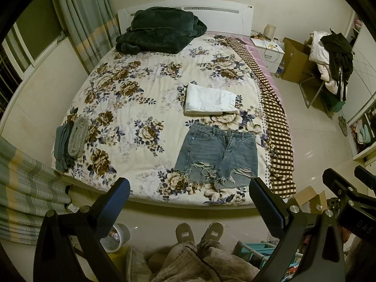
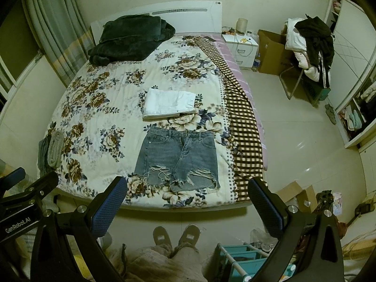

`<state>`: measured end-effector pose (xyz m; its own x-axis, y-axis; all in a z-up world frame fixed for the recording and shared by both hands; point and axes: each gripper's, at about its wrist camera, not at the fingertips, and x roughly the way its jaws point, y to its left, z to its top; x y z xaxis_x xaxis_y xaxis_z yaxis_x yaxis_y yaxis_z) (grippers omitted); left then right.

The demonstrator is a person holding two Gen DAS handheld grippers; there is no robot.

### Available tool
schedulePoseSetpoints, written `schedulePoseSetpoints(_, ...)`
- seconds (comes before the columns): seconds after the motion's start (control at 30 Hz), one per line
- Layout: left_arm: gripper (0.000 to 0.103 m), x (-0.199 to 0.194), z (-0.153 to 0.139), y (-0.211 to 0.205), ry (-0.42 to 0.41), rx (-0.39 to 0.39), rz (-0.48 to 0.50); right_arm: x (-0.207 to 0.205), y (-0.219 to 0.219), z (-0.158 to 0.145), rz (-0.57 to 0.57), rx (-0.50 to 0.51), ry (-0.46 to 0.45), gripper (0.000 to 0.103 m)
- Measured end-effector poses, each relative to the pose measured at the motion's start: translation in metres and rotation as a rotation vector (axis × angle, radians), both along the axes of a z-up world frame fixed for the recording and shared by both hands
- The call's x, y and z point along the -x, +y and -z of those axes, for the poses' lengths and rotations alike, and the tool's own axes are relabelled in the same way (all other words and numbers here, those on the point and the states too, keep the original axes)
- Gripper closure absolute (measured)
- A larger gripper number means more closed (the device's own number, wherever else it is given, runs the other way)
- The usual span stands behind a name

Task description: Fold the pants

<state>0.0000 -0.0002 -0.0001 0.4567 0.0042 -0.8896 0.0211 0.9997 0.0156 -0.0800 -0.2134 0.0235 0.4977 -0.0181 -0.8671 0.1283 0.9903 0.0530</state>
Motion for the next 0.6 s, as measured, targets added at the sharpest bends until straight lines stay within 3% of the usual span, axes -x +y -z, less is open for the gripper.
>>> schedulePoseSetpoints(0.43,0.0,-0.01,0.013,0.005,0.024,-0.003,0.005,-0.004,0.003,0.011,0.022,-0.016,0.032,0.0)
schedulePoseSetpoints(0.6,0.0,-0.029,0.032,0.004,-0.002,-0.031,-0.01,-0.031,-0.008,0.048,0.078,-0.071,0.048,0.0)
